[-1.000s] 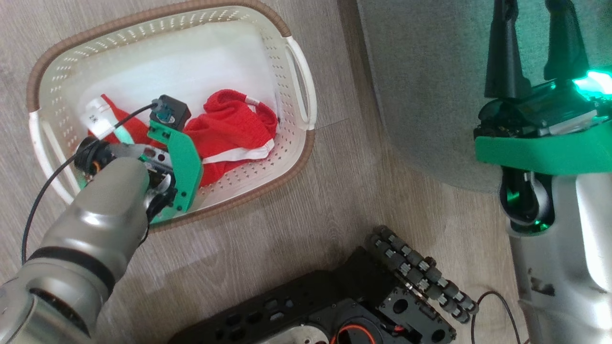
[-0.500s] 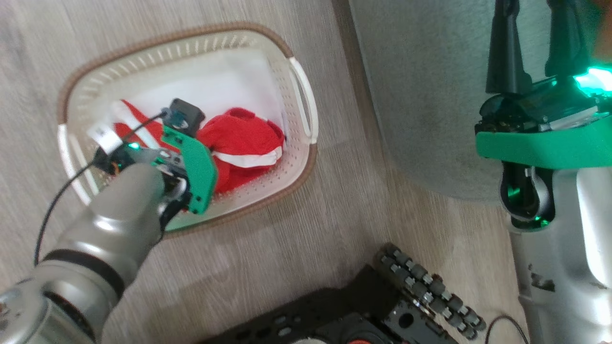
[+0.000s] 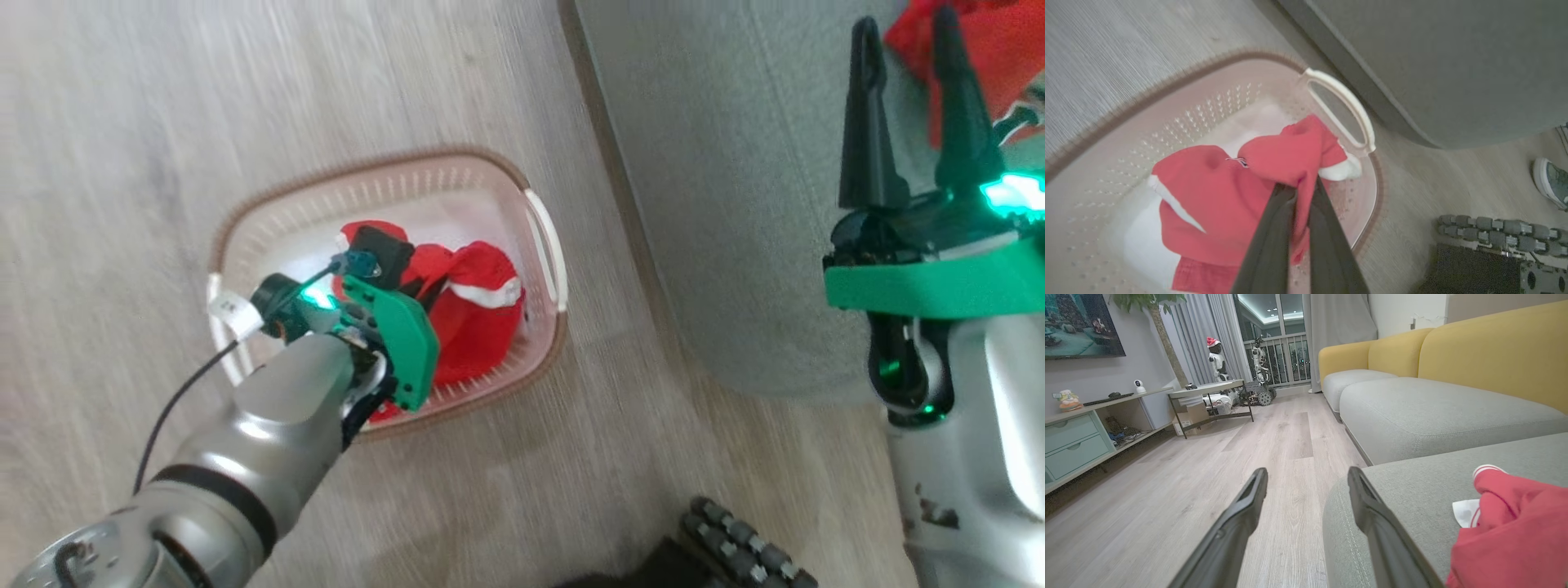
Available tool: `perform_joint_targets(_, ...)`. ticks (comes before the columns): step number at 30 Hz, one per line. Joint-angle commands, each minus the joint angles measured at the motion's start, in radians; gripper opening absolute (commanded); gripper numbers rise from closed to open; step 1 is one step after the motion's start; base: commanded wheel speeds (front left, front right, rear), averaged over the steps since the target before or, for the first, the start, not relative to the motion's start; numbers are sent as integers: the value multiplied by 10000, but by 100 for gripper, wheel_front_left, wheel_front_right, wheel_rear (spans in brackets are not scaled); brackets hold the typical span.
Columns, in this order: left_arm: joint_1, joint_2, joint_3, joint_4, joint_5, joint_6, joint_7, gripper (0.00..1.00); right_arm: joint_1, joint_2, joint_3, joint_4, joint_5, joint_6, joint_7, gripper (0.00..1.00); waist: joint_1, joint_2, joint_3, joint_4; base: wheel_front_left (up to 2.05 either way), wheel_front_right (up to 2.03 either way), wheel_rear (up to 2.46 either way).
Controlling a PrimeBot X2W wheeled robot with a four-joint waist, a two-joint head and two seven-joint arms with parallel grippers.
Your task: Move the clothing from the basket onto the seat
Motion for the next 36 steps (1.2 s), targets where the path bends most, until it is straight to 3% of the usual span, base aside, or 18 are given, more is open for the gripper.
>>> perform_joint_targets(1,97,-62,92,-186,-57,-61,-182,0,263,-129,125,-247,-43,-2,-63,100,1,-1,-638,312,0,0,0)
perform_joint_targets(14,337,-397,287,-930,-427,-58,-1216,0,1459,-504,129,171,101,-2,-63,100,1,-1,-3192,1121,0,0,0)
perform_joint_targets(22,346,-336,812,-2228,-255,93,-1296,0,2142,-754,173,272,156,-2,-63,100,1,-1,-4206,1653,0,0,0)
perform_joint_targets(36,-161,356,1407,-5222,-104,981,-1045,0,3214,-1031,735,464,374,-2,-24,100,1,-1,-5624,2210,0,0,0)
